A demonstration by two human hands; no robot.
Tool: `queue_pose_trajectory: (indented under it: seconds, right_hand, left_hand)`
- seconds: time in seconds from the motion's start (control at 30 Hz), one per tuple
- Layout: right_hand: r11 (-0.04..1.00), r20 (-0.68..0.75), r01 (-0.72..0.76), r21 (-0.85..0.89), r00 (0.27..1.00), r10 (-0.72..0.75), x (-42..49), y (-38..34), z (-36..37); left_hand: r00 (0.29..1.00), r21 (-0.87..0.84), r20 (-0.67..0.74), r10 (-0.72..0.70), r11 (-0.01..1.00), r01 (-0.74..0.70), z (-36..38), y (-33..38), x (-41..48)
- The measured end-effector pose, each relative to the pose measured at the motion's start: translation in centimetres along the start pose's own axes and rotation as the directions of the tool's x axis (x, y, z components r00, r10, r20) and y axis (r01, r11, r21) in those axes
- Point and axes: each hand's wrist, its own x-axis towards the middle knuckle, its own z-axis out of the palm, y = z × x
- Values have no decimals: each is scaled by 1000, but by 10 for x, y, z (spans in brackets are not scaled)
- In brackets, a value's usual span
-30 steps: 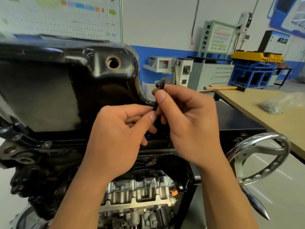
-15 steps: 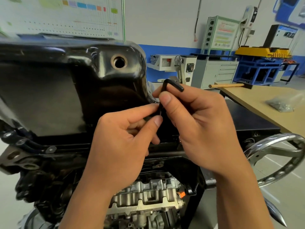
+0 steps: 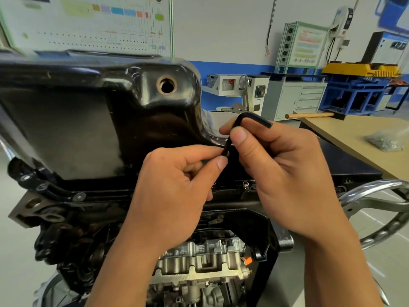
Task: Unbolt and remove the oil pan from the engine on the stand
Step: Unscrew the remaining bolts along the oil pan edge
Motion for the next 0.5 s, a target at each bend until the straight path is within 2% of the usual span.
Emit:
queue_pose_trajectory:
  seconds: [0.13,0.3,0.5]
  right_hand:
    - [999,-13,-22,24,1000,22,0,-1,0]
    - [998,44,-41,-55,998,43,-3,0,6]
    - [990,-87,-23,138,996,35,-1,-1,8]
  left_hand:
    - [1000,-4,-26,9,1000,-9,2,-3,-1]
    - [1000,29,-12,8,1000,-8,12,-1,-6]
    - [991,13,-123,54,999,-53,6,1,-6]
